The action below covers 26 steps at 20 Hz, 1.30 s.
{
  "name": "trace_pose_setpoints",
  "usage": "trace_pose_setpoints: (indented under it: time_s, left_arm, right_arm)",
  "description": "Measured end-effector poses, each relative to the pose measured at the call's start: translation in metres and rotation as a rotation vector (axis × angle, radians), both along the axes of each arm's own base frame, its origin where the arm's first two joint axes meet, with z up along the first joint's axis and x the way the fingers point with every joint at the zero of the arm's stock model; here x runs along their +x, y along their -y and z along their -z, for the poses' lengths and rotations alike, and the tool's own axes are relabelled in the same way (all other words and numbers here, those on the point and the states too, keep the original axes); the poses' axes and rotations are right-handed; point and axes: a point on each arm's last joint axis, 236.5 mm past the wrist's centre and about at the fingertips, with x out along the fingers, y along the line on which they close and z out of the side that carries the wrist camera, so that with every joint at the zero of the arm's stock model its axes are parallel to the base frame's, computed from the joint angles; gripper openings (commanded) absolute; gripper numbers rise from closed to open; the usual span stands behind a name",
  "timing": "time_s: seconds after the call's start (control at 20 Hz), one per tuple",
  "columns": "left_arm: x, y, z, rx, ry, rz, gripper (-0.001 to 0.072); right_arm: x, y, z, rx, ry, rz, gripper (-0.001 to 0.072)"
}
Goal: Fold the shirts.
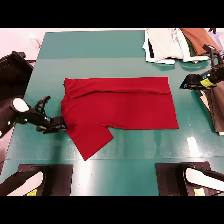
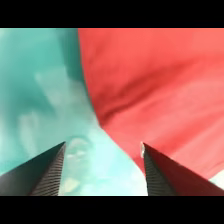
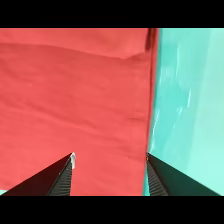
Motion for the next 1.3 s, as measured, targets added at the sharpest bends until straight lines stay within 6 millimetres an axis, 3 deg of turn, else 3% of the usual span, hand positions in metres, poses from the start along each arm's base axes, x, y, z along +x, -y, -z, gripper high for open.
trace_pose_setpoints:
  time_s: [0.2, 0.3, 0.4, 0.45, 0.65, 0.8, 0.95, 1.05, 1.1, 1.3]
  left_arm:
    - [-0.004, 0.026, 0.008, -0.103, 0.047, -0.044, 0.0531]
    - [-0.002, 0.041, 0.011, -0.126, 0.076, -0.034, 0.0368]
    - [-0.003, 0.054, 0.014, -0.127, 0.099, 0.001, 0.008]
    - [-0.005, 0.059, 0.014, -0.129, 0.102, 0.019, 0.0025]
    - [0.001, 0.073, -0.003, -0.154, 0.132, 0.065, 0.0025]
    - [0.011, 0.079, -0.02, -0.165, 0.166, 0.09, 0.0025]
    - [0.019, 0.081, -0.03, -0.169, 0.195, 0.099, 0.0025]
    - [0.022, 0.082, -0.033, -0.169, 0.21, 0.099, 0.0025]
    - [0.023, 0.082, -0.034, -0.169, 0.213, 0.099, 0.0025]
    - [0.026, 0.082, -0.036, -0.169, 0.222, 0.098, 0.0025]
  right_arm:
    - [-0.004, -0.01, -0.001, -0.005, 0.034, -0.015, 0.0498]
    - [-0.004, -0.012, -0.001, -0.006, 0.04, -0.018, 0.0499]
    - [-0.006, -0.013, -0.001, -0.006, 0.039, -0.02, 0.0498]
    - [-0.007, -0.013, 0.0, -0.005, 0.035, -0.02, 0.0498]
    - [-0.03, 0.008, 0.024, 0.012, -0.066, 0.036, 0.0499]
    - [-0.069, 0.037, 0.066, 0.051, -0.208, 0.137, 0.0558]
    - [-0.114, 0.052, 0.11, 0.131, -0.35, 0.227, 0.0553]
    - [-0.135, 0.048, 0.134, 0.215, -0.416, 0.268, 0.0539]
    - [-0.141, 0.043, 0.144, 0.259, -0.433, 0.283, 0.0487]
    - [-0.139, 0.008, 0.162, 0.415, -0.456, 0.274, 0.0421]
